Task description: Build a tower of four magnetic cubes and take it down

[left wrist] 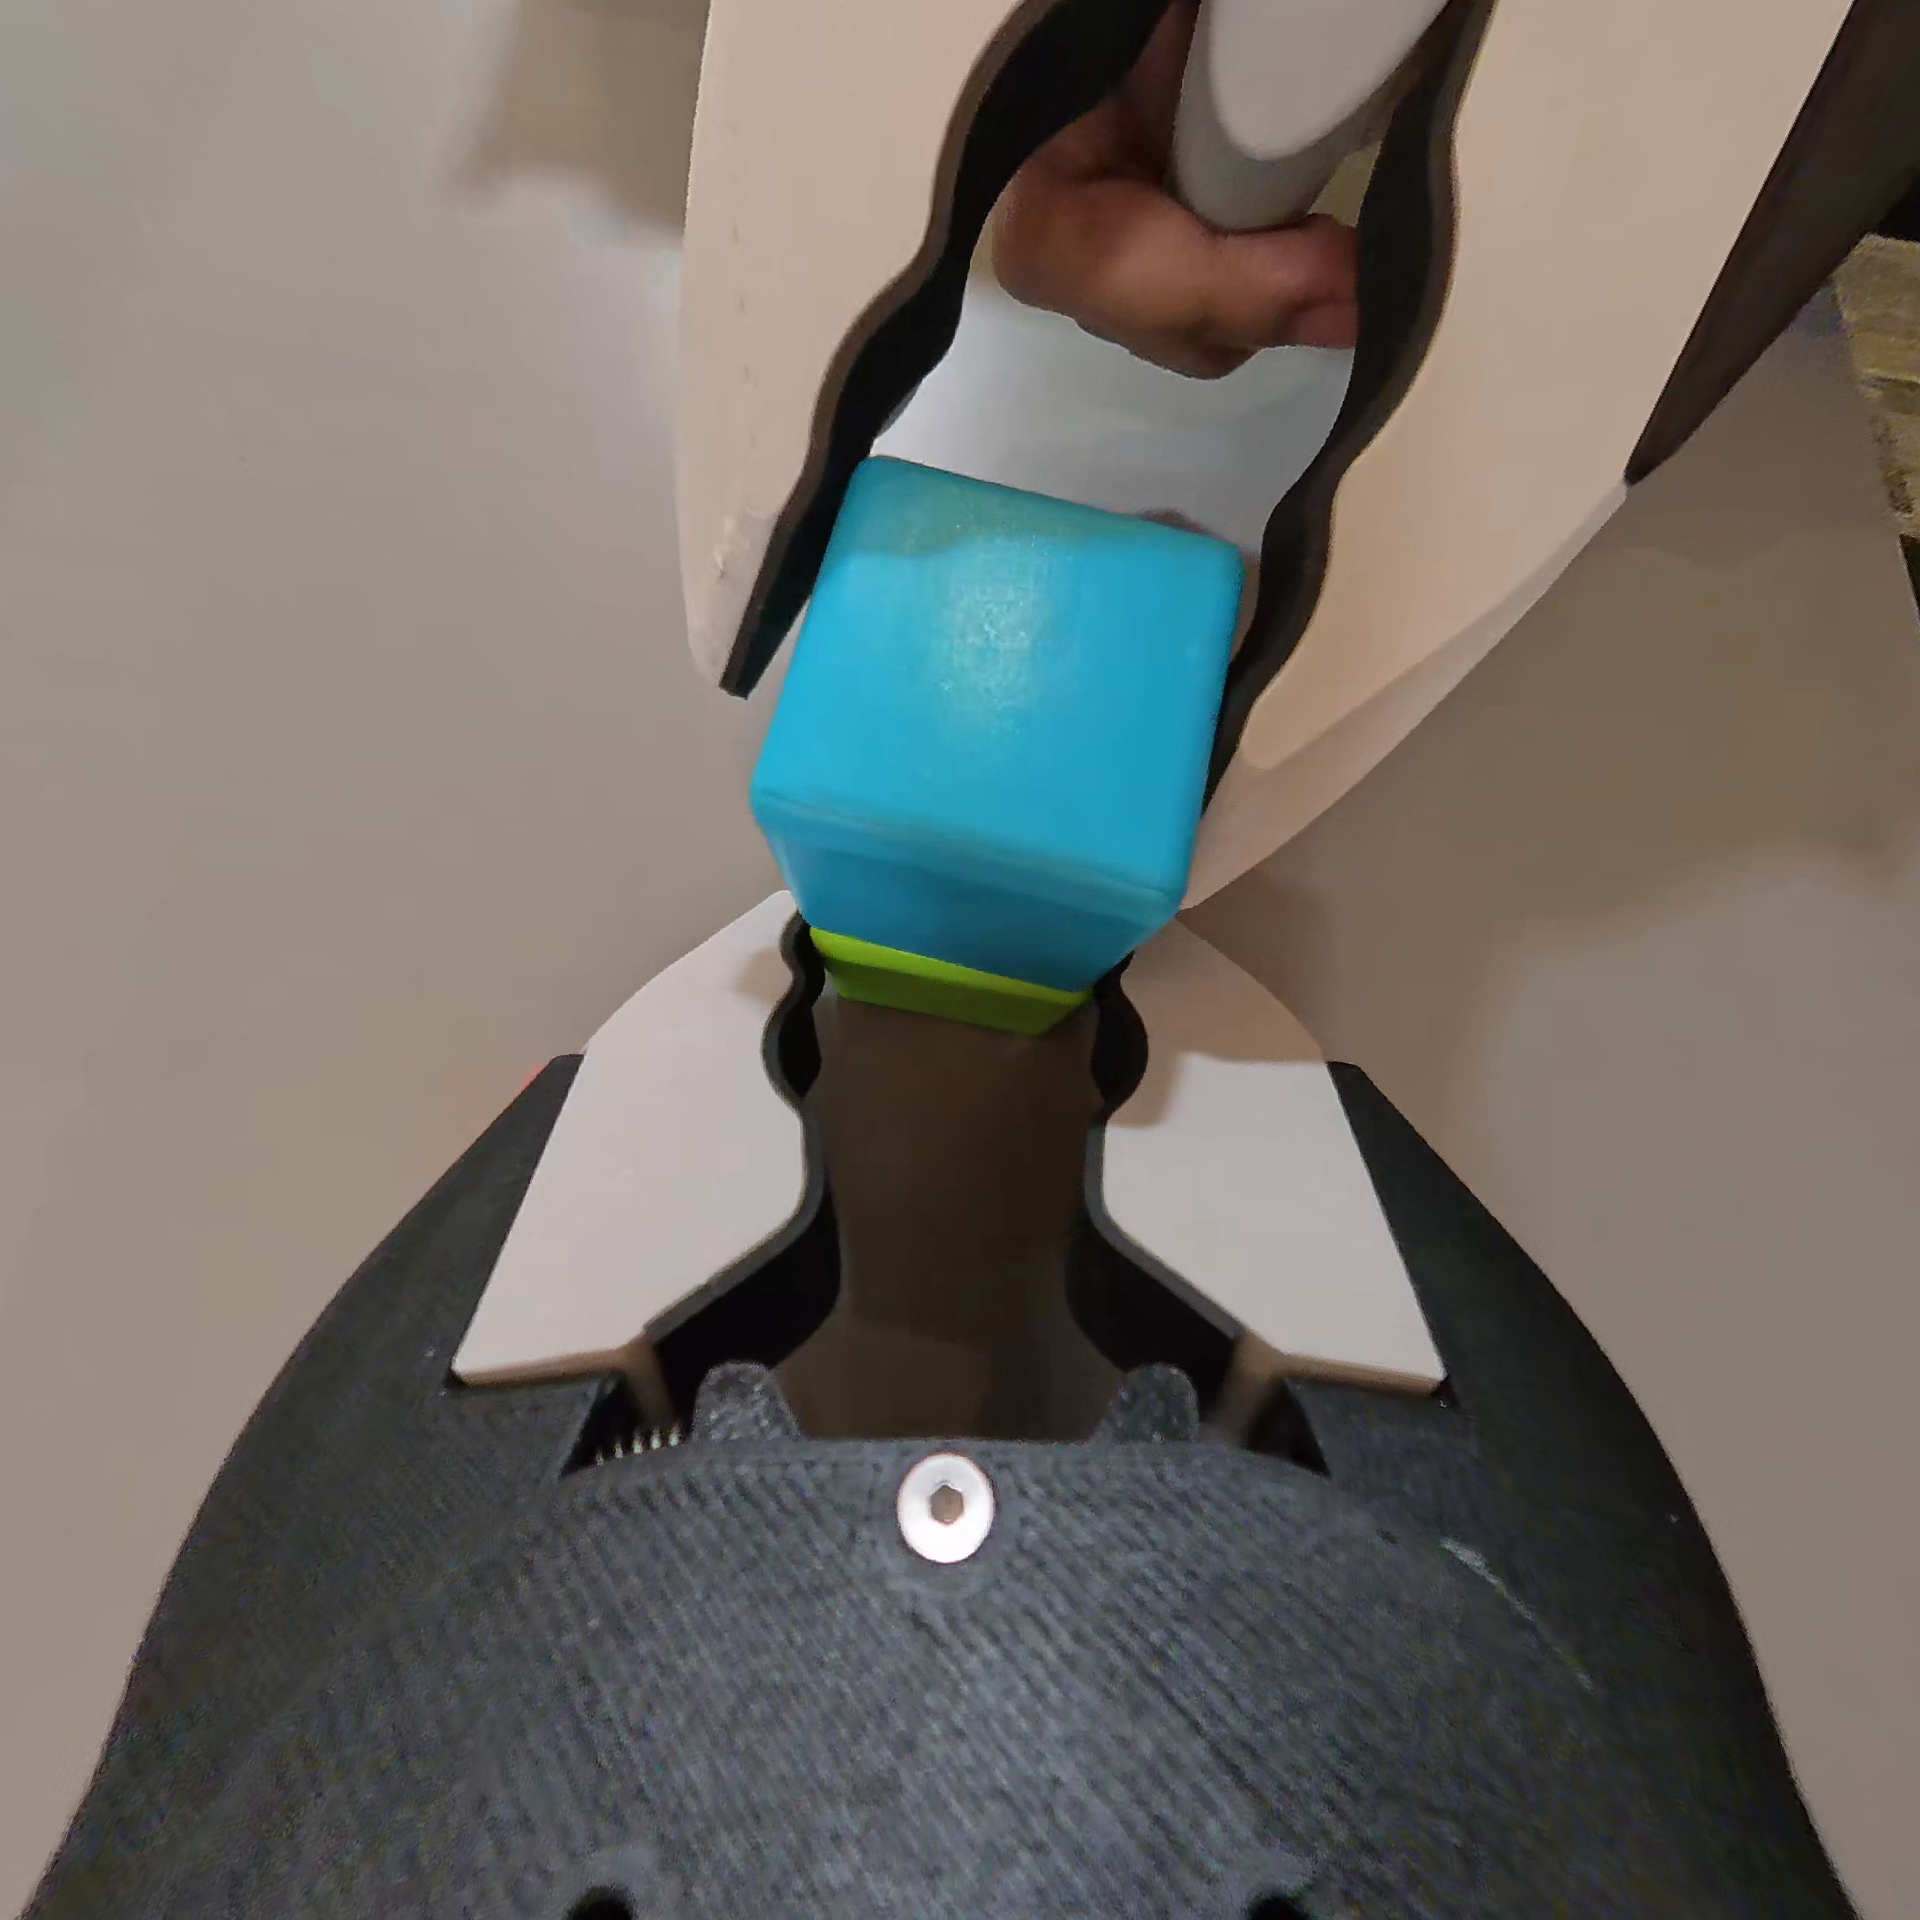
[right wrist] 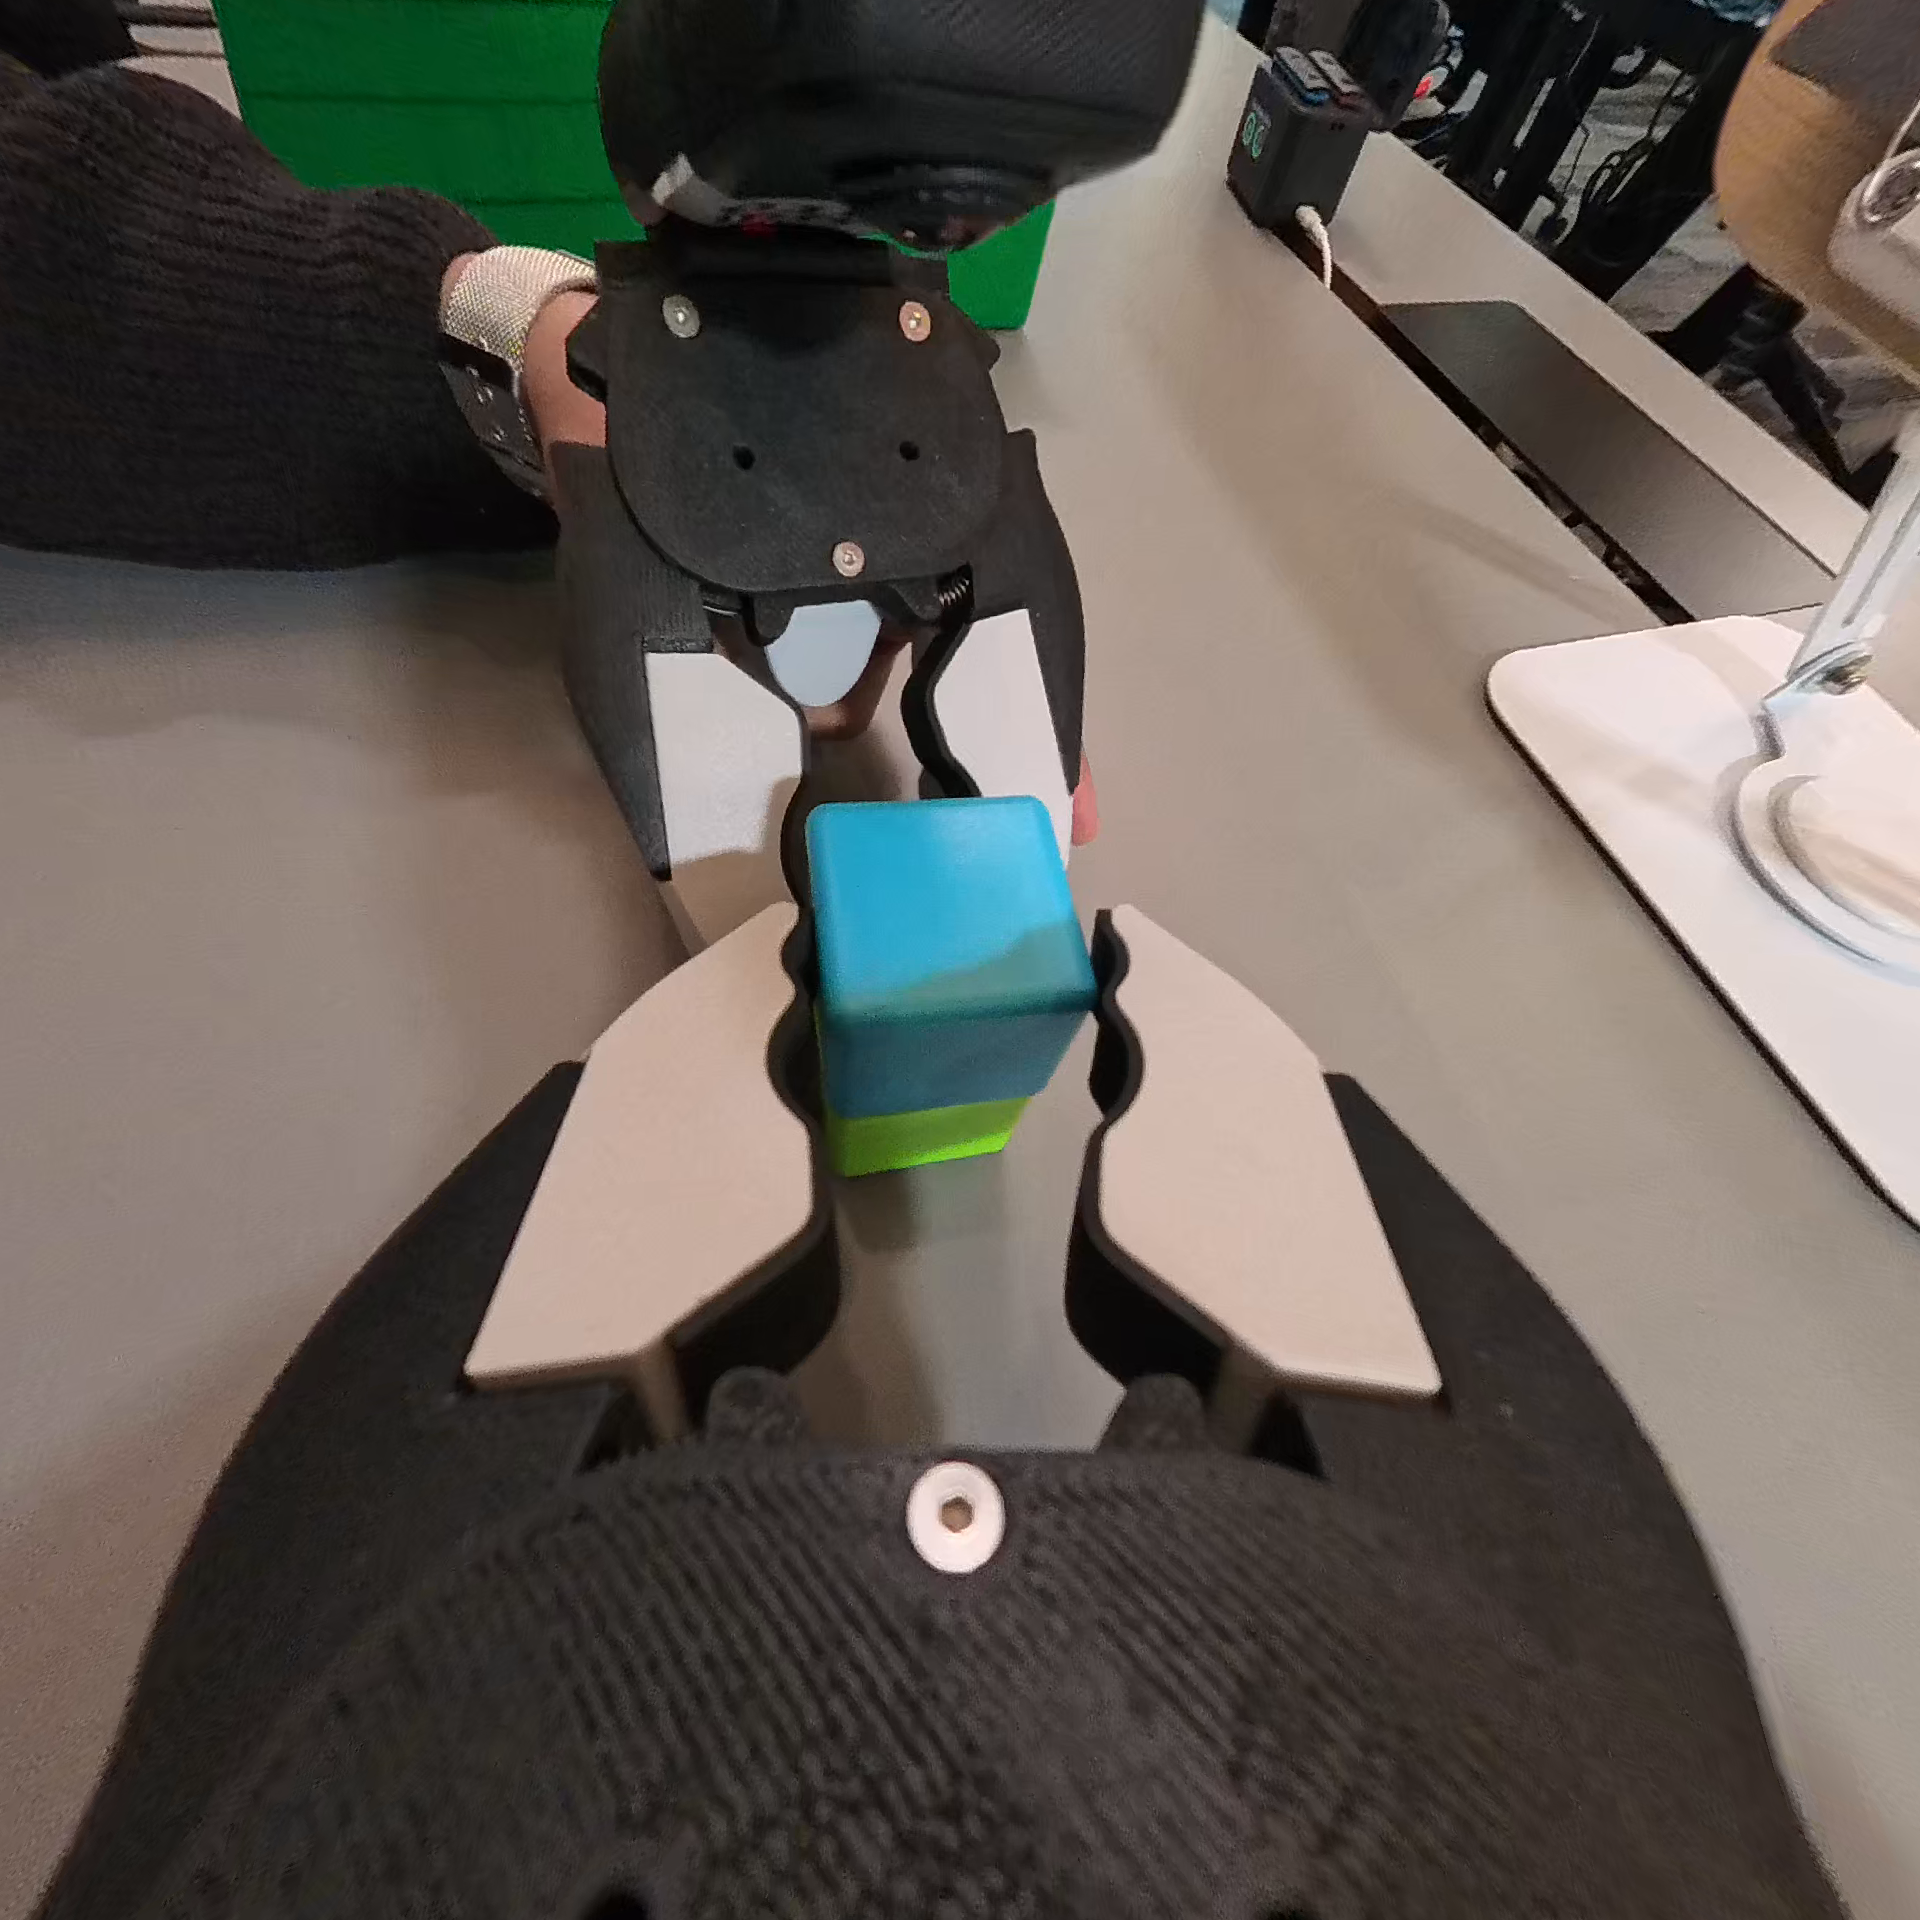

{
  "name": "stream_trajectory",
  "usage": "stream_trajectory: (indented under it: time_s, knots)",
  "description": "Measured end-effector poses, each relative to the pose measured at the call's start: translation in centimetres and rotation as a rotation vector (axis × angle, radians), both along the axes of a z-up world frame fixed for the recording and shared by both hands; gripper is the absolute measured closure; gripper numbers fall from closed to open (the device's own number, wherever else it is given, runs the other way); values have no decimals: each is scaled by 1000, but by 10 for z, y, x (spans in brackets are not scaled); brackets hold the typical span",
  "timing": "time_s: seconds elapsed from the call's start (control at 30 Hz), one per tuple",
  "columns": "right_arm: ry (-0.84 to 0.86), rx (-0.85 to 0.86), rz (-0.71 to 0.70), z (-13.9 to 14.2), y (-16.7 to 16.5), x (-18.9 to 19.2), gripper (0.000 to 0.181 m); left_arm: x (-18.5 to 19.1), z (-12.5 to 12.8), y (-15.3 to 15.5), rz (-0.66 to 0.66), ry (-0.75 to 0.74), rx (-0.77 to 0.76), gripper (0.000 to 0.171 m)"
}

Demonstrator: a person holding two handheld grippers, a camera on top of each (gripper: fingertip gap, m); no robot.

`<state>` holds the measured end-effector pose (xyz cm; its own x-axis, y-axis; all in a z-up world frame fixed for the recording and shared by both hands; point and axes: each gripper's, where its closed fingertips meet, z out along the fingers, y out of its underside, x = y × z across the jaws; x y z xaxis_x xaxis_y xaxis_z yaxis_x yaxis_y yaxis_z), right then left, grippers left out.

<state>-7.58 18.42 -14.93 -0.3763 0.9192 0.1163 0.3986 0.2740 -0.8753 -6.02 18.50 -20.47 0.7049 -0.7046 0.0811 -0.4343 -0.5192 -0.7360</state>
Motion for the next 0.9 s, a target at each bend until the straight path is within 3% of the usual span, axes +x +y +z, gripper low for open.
stream_trajectory:
  time_s: [0.3,0.43,0.6,0.73,0.9]
  knots:
    - [19,-98,-15,3,2,0,130,0,0,0,0,-4,-2,120]
    - [134,-252,-31,43,8,1,130,0,-1,0,1,6,2,120]
    - [220,-193,-95,92,29,21,130,0,-1,0,1,6,2,120]
    - [235,-92,-208,124,65,53,130,-1,-1,0,2,12,7,120]
    - [158,55,-445,157,147,112,130,-1,-1,-1,5,17,11,120]
